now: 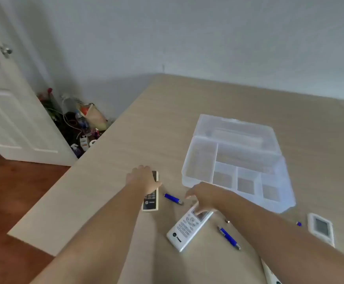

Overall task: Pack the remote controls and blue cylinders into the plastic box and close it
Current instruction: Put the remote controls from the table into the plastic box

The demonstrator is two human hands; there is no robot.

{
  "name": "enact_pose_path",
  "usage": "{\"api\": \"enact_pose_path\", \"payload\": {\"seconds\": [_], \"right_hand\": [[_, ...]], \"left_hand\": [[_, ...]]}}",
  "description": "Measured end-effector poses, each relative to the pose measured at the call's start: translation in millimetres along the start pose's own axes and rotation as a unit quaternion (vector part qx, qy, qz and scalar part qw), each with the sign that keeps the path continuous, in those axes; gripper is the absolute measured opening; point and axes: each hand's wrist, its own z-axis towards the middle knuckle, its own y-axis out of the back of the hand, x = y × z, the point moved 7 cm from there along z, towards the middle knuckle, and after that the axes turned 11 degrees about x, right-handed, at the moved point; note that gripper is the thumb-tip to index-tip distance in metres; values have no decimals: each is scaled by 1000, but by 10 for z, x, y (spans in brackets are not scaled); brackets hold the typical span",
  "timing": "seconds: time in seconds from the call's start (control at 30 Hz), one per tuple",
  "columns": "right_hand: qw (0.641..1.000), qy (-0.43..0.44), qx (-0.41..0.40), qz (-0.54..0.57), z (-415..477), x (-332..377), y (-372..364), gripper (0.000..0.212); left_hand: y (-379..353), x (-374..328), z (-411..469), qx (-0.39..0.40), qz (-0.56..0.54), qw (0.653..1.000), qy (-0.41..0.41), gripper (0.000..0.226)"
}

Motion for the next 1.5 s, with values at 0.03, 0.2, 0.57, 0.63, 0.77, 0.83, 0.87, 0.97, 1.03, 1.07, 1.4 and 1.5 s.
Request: {"api": "enact_pose_path", "payload": {"seconds": [0.03,0.2,0.57,0.63,0.77,0.83,0.87,0.97,1.03,1.07,1.4,1.5], "right_hand": [[999,-18,26,-32,52,-13,-74,63],[985,-30,50,-165,215,-67,-310,75],[979,-49,195,-39,127,-232,-31,21],[980,-52,193,-7,22,-296,262,21],[984,-63,99,133,-333,-610,904,27],[971,-66,76,218,-548,-849,1094,24],[965,-69,58,248,-647,-996,1169,24],[931,-73,-57,353,-882,-1544,1359,25],[874,-65,-156,456,-983,-1934,1390,24],[840,-59,-198,501,-1003,-2103,1364,23],[711,-46,-286,640,-476,-2666,823,7],[705,-49,-281,649,-397,-2707,756,7]], "left_hand": [[-89,32,33,16,-8,1000,13,67],[-419,148,157,18,-123,990,70,57],[-259,190,190,23,-176,978,105,33],[3,102,166,-9,-204,975,83,43],[630,-392,123,-72,-234,969,1,54],[834,-738,107,-83,-239,967,-40,54],[885,-904,108,-84,-240,965,-57,56],[854,-1320,129,-68,-228,967,-91,63],[699,-1504,210,-47,-216,970,-97,59],[607,-1577,255,-39,-205,973,-100,56],[-115,-1822,669,19,-17,998,-60,46],[-230,-1876,718,52,119,987,-89,34]]}}
